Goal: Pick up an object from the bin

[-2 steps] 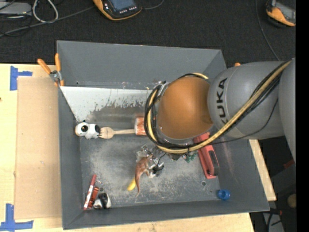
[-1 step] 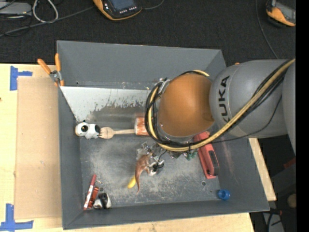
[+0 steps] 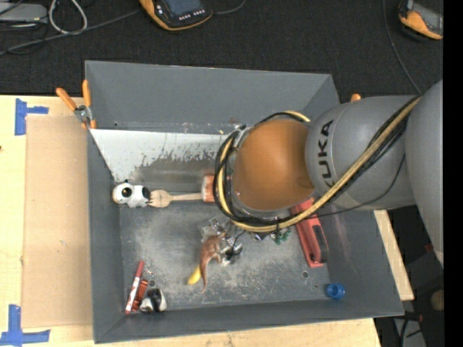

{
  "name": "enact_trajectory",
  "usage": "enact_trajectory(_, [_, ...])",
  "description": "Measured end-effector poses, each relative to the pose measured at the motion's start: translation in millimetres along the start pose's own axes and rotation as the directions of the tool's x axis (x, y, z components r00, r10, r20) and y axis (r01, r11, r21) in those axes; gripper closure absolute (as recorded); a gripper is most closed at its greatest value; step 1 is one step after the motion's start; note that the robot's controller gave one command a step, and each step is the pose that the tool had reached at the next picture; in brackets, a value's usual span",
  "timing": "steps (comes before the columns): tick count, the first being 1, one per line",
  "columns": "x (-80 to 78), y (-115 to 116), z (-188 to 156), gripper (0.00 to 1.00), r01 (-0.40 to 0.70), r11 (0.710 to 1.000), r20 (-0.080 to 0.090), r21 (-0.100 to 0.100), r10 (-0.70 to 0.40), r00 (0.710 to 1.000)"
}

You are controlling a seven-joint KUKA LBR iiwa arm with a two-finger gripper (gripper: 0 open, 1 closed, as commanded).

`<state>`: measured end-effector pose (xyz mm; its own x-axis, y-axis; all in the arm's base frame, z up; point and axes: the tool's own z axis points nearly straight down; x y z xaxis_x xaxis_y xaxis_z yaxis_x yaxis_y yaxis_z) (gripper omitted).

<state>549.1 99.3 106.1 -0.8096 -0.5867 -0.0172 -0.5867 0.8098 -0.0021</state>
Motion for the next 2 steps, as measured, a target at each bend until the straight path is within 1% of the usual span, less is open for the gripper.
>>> enact_trajectory(1, [3.1,1.6,20.5,1.0,0.0,1.0,-0.01,-0.005,0.0,1.0])
enact_trajectory(2, [2.9,2.5,-5.4,1.0,-0.004,1.0,-0.011,-0.006,0.004,1.0])
